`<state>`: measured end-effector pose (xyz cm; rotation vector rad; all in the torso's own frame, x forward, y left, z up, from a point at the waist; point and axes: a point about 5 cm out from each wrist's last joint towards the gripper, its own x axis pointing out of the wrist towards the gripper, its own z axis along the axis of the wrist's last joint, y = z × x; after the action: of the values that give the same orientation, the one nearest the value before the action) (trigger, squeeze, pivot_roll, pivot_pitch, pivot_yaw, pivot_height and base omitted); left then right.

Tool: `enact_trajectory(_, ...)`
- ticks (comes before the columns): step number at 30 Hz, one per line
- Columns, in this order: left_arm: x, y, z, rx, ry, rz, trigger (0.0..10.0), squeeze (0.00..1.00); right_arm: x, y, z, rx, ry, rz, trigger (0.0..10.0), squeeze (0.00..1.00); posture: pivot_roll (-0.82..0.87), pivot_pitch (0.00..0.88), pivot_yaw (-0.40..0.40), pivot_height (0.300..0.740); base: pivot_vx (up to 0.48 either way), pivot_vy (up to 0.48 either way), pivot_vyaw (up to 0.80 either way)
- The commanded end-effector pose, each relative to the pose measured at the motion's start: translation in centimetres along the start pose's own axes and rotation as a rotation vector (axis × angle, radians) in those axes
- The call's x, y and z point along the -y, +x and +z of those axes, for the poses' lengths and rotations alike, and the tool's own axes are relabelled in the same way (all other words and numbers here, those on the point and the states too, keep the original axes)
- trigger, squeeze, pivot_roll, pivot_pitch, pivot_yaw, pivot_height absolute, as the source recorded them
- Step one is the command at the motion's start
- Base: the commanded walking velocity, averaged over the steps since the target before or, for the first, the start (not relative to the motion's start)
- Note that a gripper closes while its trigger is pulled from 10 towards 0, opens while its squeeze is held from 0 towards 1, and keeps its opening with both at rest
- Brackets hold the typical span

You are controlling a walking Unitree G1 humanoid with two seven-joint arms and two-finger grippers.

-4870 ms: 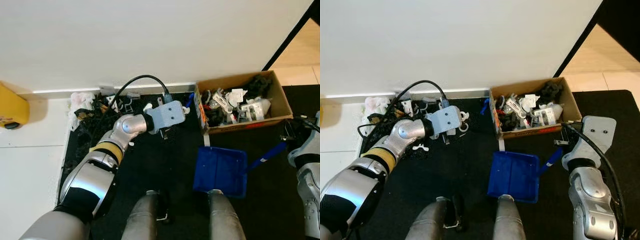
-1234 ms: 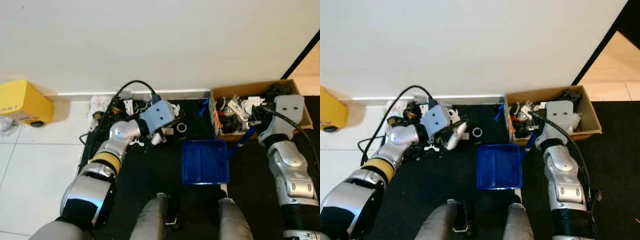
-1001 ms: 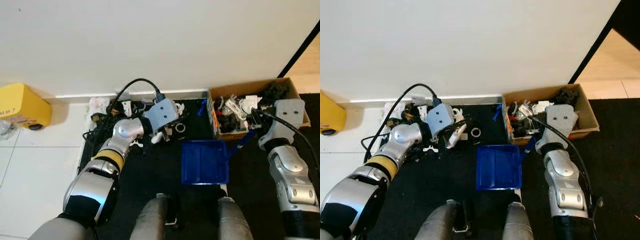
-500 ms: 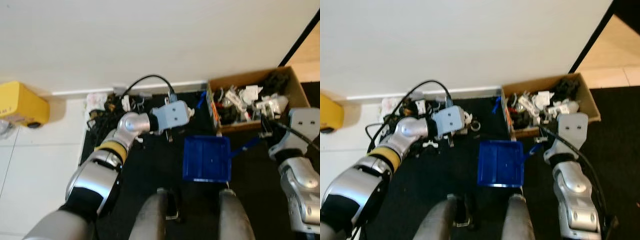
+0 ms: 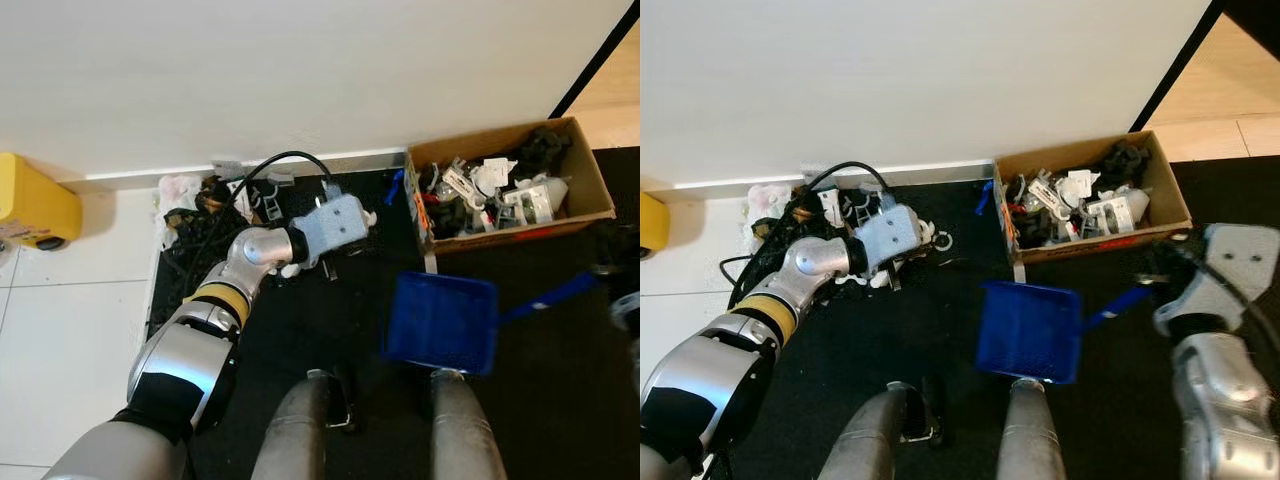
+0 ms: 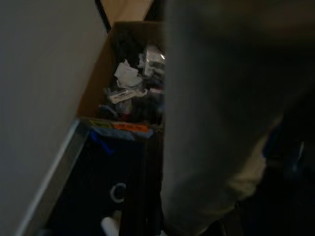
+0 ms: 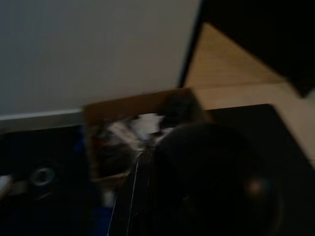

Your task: Sweep floor

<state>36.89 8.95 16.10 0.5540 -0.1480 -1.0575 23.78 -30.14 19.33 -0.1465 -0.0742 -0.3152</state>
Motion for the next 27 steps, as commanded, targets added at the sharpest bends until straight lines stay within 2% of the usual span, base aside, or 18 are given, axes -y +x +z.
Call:
enact_trajectory(1,0.6,0.2,-0.5,0.012,-0.074,-0.007,10.0,0.0,1.0,-0.4,-1.1,-0.062,-0.028,-0.043,10.0,0.0,-0.19,0.493,0.103,0.74,0.0,0.0,0.0)
enact_trajectory(3,0.6,0.3,-0.3,0.023,-0.09,-0.001,10.0,0.0,1.2,-0.4,-1.1,-0.067,-0.034,-0.046,10.0,0.0,-0.19,0.493,0.103,0.74,0.0,0.0,0.0)
enact_trajectory(6,1.0,1.1,0.4,0.079,-0.152,-0.049,10.0,0.0,0.8,-0.7,-1.2,-0.078,-0.02,-0.037,10.0,0.0,-0.19,0.491,0.111,0.74,0.0,0.0,0.0)
enact_trajectory(13,1.7,1.4,0.9,0.126,-0.171,-0.161,10.0,0.0,0.1,-0.9,-1.7,-0.091,0.001,-0.021,10.0,0.0,-0.17,0.482,0.123,0.74,0.0,0.0,0.0)
enact_trajectory(15,2.0,1.2,1.0,0.153,-0.19,-0.251,10.0,0.0,-0.7,-0.7,-1.9,-0.088,0.02,0.004,10.0,0.0,-0.15,0.473,0.128,0.74,0.0,0.0,0.0)
enact_trajectory(18,2.2,0.8,1.2,0.187,-0.209,-0.328,10.0,0.0,-1.6,-0.3,-1.9,-0.078,0.042,0.031,10.0,0.0,-0.13,0.461,0.13,0.74,0.0,0.0,0.0)
enact_trajectory(20,2.2,0.7,1.2,0.199,-0.218,-0.345,10.0,0.0,-2.0,-0.1,-2.0,-0.075,0.05,0.041,10.0,0.0,-0.13,0.461,0.13,0.74,0.0,0.0,0.0)
enact_trajectory(23,2.0,0.2,1.5,0.242,-0.25,-0.392,10.0,0.0,-3.5,0.5,-2.1,-0.062,0.078,0.082,10.0,0.0,-0.09,0.44,0.136,0.74,0.0,0.0,0.0)
enact_trajectory(24,2.0,0.2,1.5,0.242,-0.25,-0.392,10.0,0.0,-3.5,0.5,-2.1,-0.062,0.078,0.082,10.0,0.0,-0.09,0.44,0.136,0.74,0.0,0.0,0.0)
enact_trajectory(26,1.7,-0.2,1.9,0.273,-0.253,-0.405,10.0,0.0,-4.9,1.0,-2.1,-0.05,0.096,0.116,10.0,0.0,-0.06,0.419,0.14,0.74,0.0,0.0,0.0)
enact_trajectory(27,1.7,-0.2,1.9,0.273,-0.253,-0.405,10.0,0.0,-4.9,1.0,-2.1,-0.05,0.096,0.116,10.0,0.0,-0.06,0.419,0.14,0.74,0.0,0.0,0.0)
